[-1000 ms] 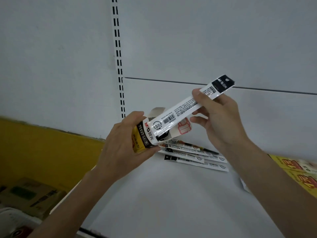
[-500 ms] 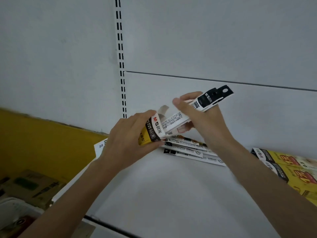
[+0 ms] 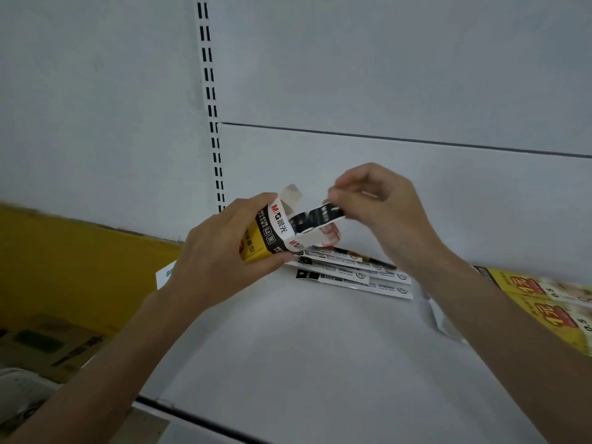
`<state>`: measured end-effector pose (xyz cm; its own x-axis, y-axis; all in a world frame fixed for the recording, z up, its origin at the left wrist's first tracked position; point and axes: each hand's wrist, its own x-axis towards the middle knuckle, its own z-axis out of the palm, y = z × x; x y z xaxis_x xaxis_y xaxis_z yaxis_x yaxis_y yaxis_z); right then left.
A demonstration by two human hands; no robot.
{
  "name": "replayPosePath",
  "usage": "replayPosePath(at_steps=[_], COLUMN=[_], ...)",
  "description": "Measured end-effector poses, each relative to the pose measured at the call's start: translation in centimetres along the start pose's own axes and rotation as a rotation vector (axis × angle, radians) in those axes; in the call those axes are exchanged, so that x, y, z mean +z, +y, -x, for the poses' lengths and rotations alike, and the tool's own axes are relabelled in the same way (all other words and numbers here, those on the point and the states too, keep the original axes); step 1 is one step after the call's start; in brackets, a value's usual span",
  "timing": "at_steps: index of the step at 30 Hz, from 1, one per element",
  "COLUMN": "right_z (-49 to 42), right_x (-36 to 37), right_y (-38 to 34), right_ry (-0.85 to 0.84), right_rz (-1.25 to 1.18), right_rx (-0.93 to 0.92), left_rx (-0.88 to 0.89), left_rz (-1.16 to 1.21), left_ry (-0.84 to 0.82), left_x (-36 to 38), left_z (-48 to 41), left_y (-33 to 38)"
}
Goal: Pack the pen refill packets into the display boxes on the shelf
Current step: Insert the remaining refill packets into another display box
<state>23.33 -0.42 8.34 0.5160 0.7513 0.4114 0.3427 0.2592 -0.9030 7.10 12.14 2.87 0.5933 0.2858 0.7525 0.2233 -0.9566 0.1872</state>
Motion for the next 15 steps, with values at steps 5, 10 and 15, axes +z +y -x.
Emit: replayPosePath(at_steps=[5,10,15], right_z=[0.2,-0.4,-0.1], right_x=[-0.8,-4.7,-4.8], right_y=[2.0,7.9,9.7], right_ry=[-0.003,-0.309,-0.382], right_rz=[0.241,0.943,1.099], right_rx=[-0.182,0.013,0.031], left_rx=[0.004,-0.041,-0.066], left_rz=[0.025,0.030,0.053], left_ry=[-0.045,-0.015,-0.017], left_x=[0.3,-0.1,-0.4], left_z=[0.0,0.4,0.5], left_y=[0.1,-1.0,-1.4])
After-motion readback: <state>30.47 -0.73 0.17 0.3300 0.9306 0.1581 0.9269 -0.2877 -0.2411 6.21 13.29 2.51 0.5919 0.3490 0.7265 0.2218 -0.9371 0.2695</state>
